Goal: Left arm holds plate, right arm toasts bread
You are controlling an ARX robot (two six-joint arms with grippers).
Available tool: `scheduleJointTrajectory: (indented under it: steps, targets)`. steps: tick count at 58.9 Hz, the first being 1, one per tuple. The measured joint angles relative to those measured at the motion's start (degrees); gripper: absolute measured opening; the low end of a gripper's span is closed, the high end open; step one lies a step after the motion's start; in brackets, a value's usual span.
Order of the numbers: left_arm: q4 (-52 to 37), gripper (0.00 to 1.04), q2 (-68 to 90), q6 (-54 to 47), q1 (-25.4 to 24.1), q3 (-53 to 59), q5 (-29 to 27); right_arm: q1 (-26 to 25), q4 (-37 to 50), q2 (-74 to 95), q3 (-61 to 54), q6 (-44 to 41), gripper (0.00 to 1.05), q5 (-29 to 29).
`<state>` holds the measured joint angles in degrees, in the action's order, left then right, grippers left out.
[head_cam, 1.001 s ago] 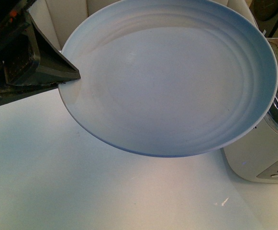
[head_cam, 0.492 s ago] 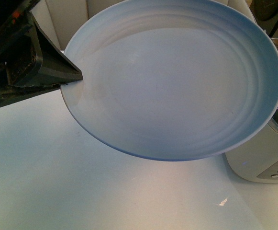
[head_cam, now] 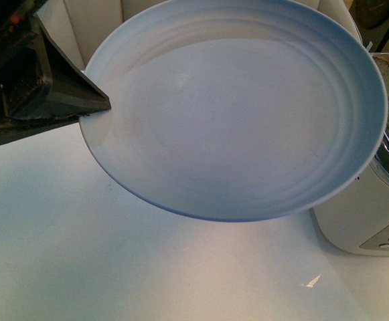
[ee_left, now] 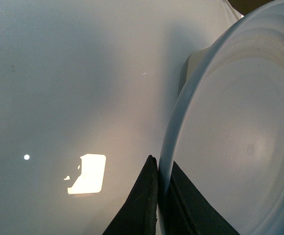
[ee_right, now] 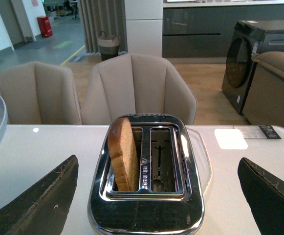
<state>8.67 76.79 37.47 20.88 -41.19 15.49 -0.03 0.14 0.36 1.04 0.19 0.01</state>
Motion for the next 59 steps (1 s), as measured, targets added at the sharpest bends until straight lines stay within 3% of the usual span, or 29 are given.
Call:
scheduleJointTrajectory:
  steps: [16,28,45,59]
  targets:
    - [-1.14,0.03,0.00,-4.31,-6.54,2.38,3.67,0.00,0.00,0.00,0.00,0.00,0.96,0.00]
    - [-2.73,0.03,0.72,-11.80,-16.96,6.32,7.69,0.00,0.00,0.00,0.00,0.00,0.96,0.00]
    - [-6.47,0.03,8.17,-25.35,-35.41,9.57,12.50,0.00,0.00,0.00,0.00,0.00,0.96,0.00]
    - [-10.84,0.03,17.38,-32.46,-45.29,9.57,14.80,0.00,0.00,0.00,0.00,0.00,0.96,0.00]
